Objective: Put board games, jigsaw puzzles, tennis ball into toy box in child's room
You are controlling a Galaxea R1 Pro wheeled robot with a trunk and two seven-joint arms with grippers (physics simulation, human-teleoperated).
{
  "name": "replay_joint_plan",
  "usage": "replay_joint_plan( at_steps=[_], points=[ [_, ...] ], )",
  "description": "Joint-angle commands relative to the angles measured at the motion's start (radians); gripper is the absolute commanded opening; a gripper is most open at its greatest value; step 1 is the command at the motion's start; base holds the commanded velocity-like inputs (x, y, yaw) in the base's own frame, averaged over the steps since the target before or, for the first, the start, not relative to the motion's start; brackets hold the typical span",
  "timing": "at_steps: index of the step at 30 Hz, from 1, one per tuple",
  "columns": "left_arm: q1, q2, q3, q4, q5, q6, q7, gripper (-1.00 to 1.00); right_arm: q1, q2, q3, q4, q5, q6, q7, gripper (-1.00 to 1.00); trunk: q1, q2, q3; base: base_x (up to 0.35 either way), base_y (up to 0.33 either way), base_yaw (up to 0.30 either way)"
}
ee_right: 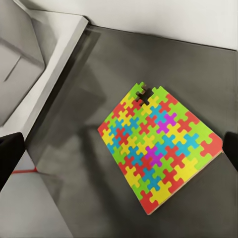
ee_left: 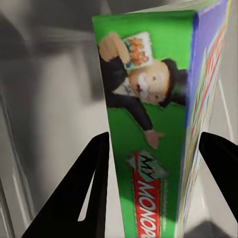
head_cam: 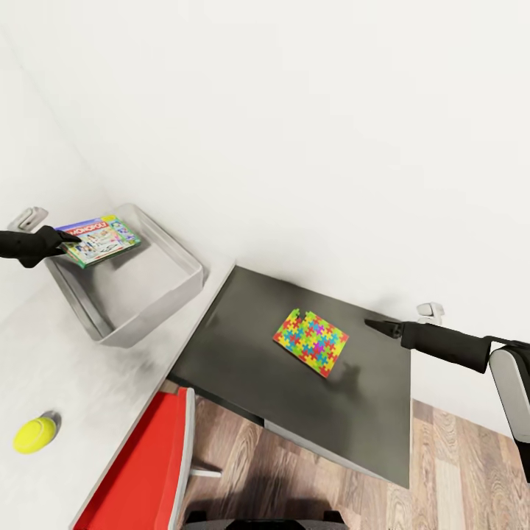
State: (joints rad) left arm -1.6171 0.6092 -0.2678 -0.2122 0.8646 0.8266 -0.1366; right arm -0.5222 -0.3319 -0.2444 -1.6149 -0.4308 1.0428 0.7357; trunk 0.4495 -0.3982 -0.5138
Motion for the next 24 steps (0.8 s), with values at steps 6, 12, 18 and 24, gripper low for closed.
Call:
replay_joint_plan(
  at_steps=[6,12,18,24],
  points=[
    [-0.001,-0.004,-0.004,0.0,-0.005,-0.001,-0.01,-1.0,-0.001,0.0,-0.002,0.0,0.004,0.004,0.007,1.0,0.0,-0.002,-0.011,0.0,0.0,0.0],
    [-0.002,-0.006,-0.005,0.0,-0.003,-0.007,-0.01,-1.0,-0.001,-0.001,-0.002,0.0,0.005,0.004,0.046,1.0,0.0,-0.002,-0.021,0.0,0.0,0.0],
    [-0.007,-0.006,-0.005,-0.004,-0.002,-0.012,-0.016,-1.0,-0.001,-0.001,-0.003,0.0,0.006,0.004,0.104,1.0,0.0,-0.002,-0.031,0.0,0.0,0.0],
    [-0.009,-0.004,-0.006,-0.01,-0.002,-0.014,-0.024,-1.0,-0.001,-0.001,-0.004,0.0,0.006,0.004,0.128,1.0,0.0,-0.002,-0.041,0.0,0.0,0.0]
  ],
)
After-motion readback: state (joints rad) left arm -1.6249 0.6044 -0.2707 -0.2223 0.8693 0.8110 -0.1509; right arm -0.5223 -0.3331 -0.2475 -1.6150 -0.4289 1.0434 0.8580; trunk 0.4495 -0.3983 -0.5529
